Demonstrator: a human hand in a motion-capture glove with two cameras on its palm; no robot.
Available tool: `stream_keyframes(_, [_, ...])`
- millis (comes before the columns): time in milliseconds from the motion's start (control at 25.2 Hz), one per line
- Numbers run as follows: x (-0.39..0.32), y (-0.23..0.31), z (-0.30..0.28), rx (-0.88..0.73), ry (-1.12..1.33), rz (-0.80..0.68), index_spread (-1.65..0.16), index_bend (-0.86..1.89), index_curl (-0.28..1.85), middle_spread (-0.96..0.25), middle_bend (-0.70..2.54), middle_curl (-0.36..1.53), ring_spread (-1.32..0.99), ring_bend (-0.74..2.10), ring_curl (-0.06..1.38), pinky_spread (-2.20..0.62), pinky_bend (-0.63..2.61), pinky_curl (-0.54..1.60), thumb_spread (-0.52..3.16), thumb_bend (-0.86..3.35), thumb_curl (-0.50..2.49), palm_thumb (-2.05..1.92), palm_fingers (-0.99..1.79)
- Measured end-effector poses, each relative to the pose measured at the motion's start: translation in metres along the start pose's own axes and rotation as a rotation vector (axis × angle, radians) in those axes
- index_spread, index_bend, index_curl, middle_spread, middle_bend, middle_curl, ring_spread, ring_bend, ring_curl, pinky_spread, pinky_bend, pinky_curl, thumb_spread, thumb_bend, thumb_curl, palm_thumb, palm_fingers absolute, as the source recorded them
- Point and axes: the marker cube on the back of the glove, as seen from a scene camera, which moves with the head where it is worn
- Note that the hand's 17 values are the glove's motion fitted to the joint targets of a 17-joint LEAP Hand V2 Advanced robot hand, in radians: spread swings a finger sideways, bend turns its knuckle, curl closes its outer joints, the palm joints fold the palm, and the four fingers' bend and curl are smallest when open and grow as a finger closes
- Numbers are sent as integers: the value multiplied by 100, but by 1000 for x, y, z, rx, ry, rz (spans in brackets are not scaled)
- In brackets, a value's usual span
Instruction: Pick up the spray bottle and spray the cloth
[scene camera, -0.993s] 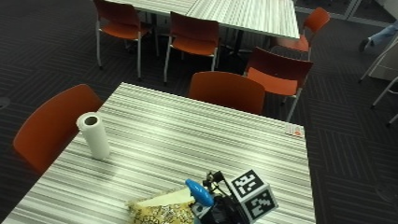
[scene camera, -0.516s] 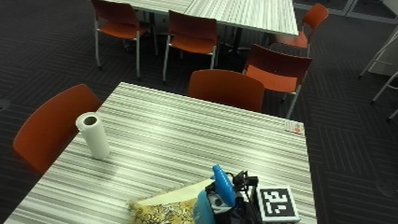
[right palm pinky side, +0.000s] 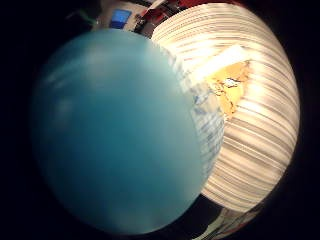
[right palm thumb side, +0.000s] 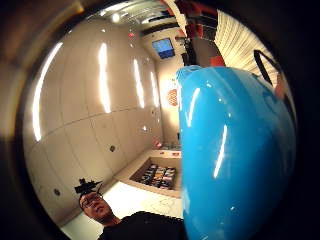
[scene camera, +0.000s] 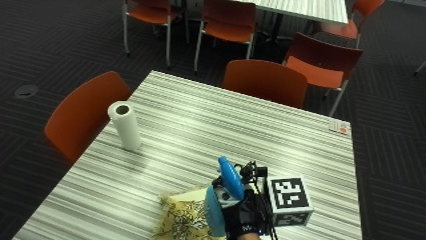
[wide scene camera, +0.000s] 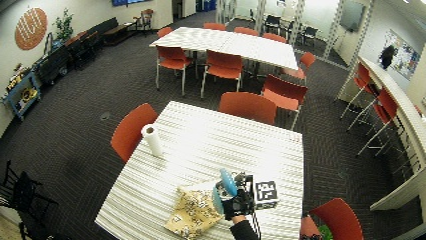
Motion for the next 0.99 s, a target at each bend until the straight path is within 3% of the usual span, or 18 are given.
stream_keyframes(636, [-37, -35, 53, -88, 8, -52, -10, 62, 63, -6, 59, 55, -4, 30, 44, 15, 9, 10, 83, -1, 83, 121, 77])
stream_keyframes(993, [-12, -39, 68, -101, 61, -52, -10, 62, 63, -6, 59, 55, -5, 30, 44, 15, 9, 10, 83, -1, 83, 121, 76])
